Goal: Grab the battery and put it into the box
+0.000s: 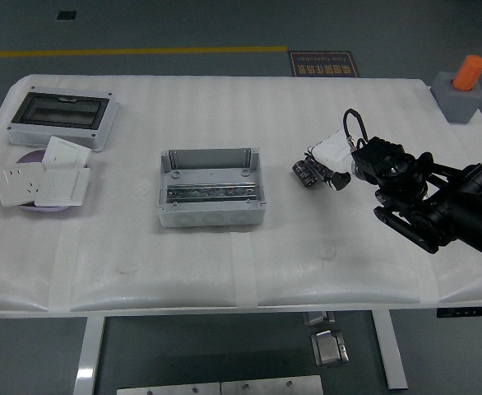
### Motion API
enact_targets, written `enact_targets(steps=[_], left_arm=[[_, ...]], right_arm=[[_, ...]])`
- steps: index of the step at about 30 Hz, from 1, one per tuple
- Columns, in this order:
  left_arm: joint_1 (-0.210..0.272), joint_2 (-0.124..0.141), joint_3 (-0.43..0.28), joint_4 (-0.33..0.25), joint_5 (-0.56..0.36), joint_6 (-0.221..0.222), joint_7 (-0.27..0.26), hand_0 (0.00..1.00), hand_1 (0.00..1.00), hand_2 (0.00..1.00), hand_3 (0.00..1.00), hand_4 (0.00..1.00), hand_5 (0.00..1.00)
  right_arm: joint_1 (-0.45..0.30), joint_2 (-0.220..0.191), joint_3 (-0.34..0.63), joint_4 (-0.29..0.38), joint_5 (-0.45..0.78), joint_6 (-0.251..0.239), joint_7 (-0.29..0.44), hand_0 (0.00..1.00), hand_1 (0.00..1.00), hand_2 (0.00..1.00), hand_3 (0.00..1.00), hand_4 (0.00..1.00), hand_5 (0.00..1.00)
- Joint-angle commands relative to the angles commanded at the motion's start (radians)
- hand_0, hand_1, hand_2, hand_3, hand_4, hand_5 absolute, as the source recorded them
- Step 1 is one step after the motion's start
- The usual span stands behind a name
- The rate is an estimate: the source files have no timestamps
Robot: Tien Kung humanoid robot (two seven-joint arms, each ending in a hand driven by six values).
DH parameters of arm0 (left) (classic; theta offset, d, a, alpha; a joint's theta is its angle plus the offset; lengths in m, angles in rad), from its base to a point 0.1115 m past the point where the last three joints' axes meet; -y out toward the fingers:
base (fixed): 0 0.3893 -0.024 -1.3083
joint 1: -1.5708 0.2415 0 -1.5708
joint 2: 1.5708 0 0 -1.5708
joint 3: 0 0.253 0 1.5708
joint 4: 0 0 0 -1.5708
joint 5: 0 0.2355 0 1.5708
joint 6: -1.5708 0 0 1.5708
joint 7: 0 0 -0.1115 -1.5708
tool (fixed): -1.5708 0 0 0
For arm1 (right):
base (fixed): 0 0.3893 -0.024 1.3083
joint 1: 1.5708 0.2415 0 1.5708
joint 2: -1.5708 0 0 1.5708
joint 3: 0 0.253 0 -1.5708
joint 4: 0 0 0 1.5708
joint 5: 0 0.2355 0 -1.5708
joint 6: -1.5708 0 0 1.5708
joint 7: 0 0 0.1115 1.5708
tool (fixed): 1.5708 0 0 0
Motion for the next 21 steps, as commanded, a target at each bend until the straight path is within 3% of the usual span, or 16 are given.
enact_targets(steps=[4,7,10,15,21], left_arm=[[0.002,0.0,-0.01,0.0,0.007,0.0,0.002,0.509,0.595,0.434,0.521,0.54,0.2],[0.005,0.0,-0.02,0.0,0.014,0.0,0.006,0.509,0.595,0.434,0.521,0.54,0.2],[0.008,-0.001,-0.025,0.0,0.015,0.0,0.007,0.509,0.596,0.434,0.521,0.537,0.203],[0.011,-0.001,-0.011,0.0,-0.003,0.001,0.005,0.509,0.596,0.433,0.521,0.537,0.206],[0.013,0.001,-0.016,0.0,0.0,0.001,0.007,0.508,0.595,0.434,0.521,0.536,0.208]], right_arm=[[0.014,-0.02,-0.048,0.041,0.055,-0.05,-0.032,0.728,0.681,0.789,0.756,0.52,0.179],[0.023,-0.043,-0.099,0.099,0.123,-0.118,-0.072,0.728,0.681,0.789,0.756,0.52,0.179],[0.018,-0.056,-0.062,0.161,0.157,-0.173,-0.094,0.723,0.679,0.791,0.749,0.501,0.169],[-0.016,-0.055,0.039,0.262,0.155,-0.203,-0.115,0.724,0.679,0.794,0.751,0.5,0.166],[-0.063,-0.03,0.152,0.386,0.159,-0.2,-0.124,0.724,0.68,0.793,0.747,0.492,0.158]])
